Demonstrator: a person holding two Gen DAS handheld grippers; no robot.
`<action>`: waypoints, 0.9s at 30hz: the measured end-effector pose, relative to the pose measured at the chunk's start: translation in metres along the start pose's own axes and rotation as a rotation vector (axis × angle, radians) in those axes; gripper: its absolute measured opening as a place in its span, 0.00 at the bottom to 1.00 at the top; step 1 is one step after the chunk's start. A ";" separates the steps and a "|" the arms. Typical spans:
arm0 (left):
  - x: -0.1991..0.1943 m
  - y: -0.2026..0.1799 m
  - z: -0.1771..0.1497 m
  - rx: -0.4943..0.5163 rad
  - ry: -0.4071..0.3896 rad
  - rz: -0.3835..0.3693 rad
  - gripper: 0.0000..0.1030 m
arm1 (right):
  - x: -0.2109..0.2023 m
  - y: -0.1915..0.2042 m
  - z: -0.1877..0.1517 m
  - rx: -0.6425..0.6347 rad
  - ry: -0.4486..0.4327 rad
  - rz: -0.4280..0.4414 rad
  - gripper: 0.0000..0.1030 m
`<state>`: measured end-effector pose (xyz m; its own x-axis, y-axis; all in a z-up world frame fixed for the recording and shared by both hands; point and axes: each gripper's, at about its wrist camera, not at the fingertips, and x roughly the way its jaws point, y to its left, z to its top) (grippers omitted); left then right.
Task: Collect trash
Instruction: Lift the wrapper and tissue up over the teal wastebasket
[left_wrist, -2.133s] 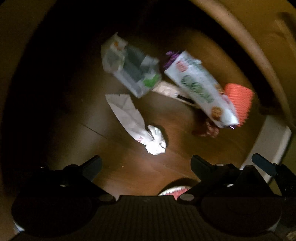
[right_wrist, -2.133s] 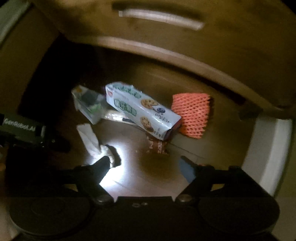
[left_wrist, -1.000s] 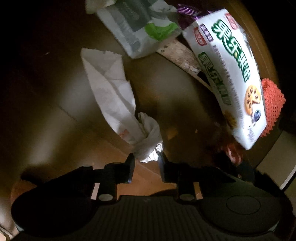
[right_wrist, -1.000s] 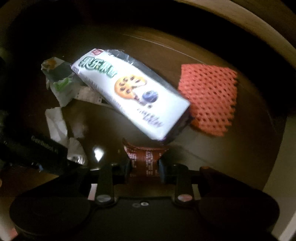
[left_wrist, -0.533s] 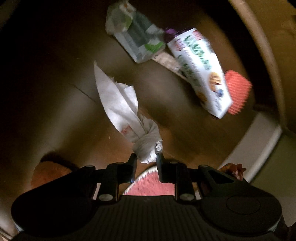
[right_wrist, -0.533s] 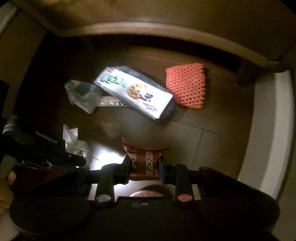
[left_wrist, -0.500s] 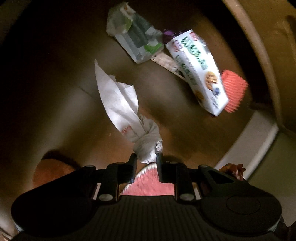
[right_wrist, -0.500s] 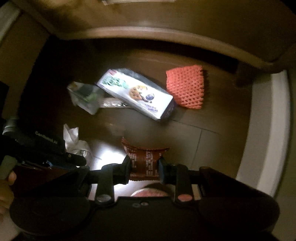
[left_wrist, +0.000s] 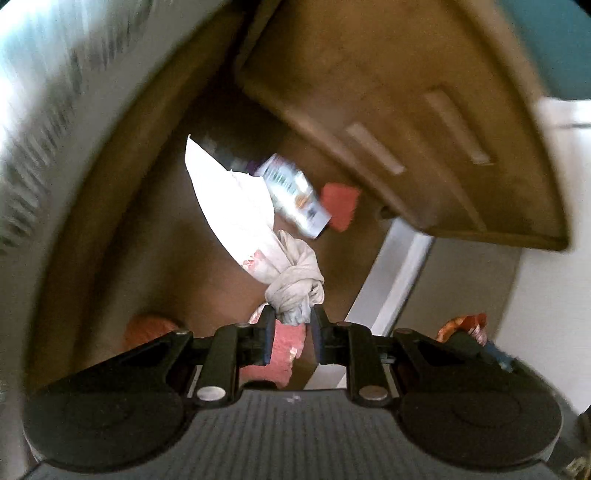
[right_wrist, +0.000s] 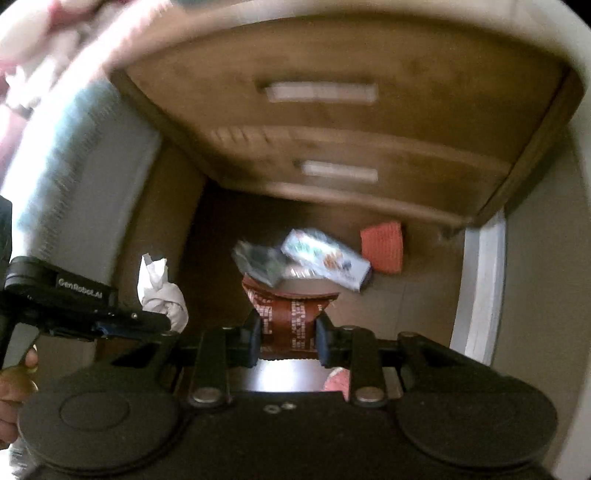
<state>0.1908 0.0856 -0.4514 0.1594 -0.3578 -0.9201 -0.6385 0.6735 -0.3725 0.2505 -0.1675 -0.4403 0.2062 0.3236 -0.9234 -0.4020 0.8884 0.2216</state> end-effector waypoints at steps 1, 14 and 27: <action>-0.020 -0.007 0.000 0.026 -0.018 -0.007 0.19 | -0.021 0.007 0.006 -0.004 -0.023 -0.003 0.27; -0.237 -0.098 -0.004 0.288 -0.193 -0.135 0.19 | -0.237 0.086 0.073 -0.075 -0.308 -0.010 0.27; -0.376 -0.157 -0.019 0.496 -0.410 -0.163 0.19 | -0.365 0.133 0.109 -0.146 -0.564 -0.053 0.27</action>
<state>0.2164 0.1019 -0.0446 0.5611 -0.2714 -0.7820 -0.1753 0.8843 -0.4327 0.2192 -0.1317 -0.0390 0.6565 0.4390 -0.6134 -0.4887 0.8670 0.0974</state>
